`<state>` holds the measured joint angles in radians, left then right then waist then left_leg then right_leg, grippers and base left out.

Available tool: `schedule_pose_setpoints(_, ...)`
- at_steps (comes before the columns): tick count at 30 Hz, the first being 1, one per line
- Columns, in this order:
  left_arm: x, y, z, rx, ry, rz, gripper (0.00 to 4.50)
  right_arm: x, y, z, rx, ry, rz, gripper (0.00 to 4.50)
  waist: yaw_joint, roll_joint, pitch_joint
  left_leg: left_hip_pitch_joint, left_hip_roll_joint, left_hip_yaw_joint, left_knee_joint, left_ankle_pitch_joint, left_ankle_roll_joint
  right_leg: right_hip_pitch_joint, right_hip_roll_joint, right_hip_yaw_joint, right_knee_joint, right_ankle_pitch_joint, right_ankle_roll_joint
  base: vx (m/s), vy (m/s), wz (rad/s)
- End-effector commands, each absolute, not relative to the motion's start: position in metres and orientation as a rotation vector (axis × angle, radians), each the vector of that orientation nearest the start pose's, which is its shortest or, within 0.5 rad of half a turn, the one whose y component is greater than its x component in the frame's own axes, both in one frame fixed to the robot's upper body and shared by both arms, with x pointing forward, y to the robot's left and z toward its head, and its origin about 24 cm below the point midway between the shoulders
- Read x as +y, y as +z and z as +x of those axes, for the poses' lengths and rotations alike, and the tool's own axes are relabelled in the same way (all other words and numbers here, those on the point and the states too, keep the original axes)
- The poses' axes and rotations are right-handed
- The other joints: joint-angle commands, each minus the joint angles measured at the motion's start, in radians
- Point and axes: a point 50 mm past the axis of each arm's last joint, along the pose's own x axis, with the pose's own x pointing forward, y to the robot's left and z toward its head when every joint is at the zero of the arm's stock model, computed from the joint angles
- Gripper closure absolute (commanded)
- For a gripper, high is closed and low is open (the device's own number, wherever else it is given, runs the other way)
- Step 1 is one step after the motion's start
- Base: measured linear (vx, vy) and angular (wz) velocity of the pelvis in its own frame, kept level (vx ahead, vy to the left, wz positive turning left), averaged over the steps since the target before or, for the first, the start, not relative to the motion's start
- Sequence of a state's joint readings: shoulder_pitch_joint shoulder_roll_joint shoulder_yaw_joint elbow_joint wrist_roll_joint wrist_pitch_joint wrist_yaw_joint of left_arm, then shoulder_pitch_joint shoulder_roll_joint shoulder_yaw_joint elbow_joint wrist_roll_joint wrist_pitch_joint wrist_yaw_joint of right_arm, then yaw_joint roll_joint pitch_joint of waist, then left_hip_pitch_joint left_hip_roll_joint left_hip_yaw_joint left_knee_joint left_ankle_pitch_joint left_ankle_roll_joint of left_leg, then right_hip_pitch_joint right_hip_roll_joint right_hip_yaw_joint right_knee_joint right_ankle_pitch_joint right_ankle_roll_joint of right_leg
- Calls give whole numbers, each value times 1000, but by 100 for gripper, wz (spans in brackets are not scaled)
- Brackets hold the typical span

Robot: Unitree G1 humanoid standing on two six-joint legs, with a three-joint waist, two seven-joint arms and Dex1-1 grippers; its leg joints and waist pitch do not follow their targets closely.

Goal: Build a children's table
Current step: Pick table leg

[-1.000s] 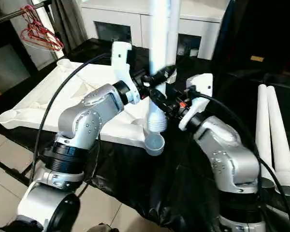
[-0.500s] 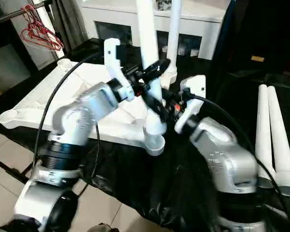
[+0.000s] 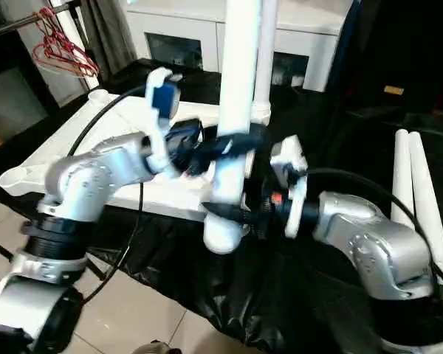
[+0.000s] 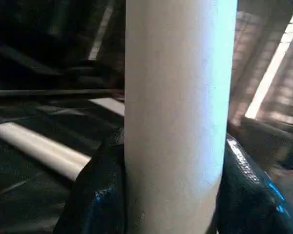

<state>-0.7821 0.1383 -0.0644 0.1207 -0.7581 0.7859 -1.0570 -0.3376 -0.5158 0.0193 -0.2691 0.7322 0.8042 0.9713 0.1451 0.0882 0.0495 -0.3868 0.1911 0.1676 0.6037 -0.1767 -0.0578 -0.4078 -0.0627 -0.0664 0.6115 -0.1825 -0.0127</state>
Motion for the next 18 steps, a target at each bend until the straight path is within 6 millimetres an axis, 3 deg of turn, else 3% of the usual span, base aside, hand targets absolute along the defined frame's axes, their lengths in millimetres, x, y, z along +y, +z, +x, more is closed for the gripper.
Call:
schedule_pose_setpoints(1, 45, 208, 294, -2, -1731, -462, 261, -143, 139, 255, 266, 1300, 193, 151, 2, -35, -75, 4, 23, -5, -50, -69, 71, 61, -69, 41, -73, -234, -149, 0, 0, 0)
schedule_pose_setpoints(2, 46, 209, 293, -4, -1745, -467, 261, -143, 138, 255, 271, 1301, 194, 151, 2, -34, -75, 5, 23, -6, -51, -71, 67, 61, -69, 41, -74, -243, -144, 0, 0, 0)
schedule_pose_setpoints(4, 46, 209, 292, -4, -1753, -471, 261, -142, 138, 255, 277, 1308, 197, 193, 3, -36, -75, 6, 23, -5, -51, -70, 66, 61, -69, 41, -74, -248, -142, 0, 0, 0)
schedule_pose_setpoints(7, 46, 210, 291, -6, -1760, -476, 261, -142, 138, 254, 284, 1318, 204, 200, 3, -36, -75, 5, 22, -6, -51, -67, 64, 61, -68, 41, -74, -248, -137, 0, 0, 0)
schedule_pose_setpoints(12, 47, 208, 292, -4, -1733, -477, 261, -141, 137, 254, 284, 1313, 210, 247, 3, -37, -77, 3, 22, -5, -49, -56, 67, 61, -67, 41, -72, -227, -140, 0, 0, 0)
schedule_pose_setpoints(13, 46, 207, 294, -5, -1705, -470, 205, -141, 137, 255, 280, 1306, 209, 255, 4, -37, -77, 4, 21, -5, -49, -58, 66, 61, -68, 40, -73, -234, -138, 0, 0, 0)
schedule_pose_setpoints(18, 45, 205, 303, -11, -1576, -459, 169, -138, 139, 264, 218, 1216, 189, 258, 4, -36, -77, 3, 22, -6, -49, -58, 54, 60, -68, 41, -74, -243, -129, 0, 0, 0)
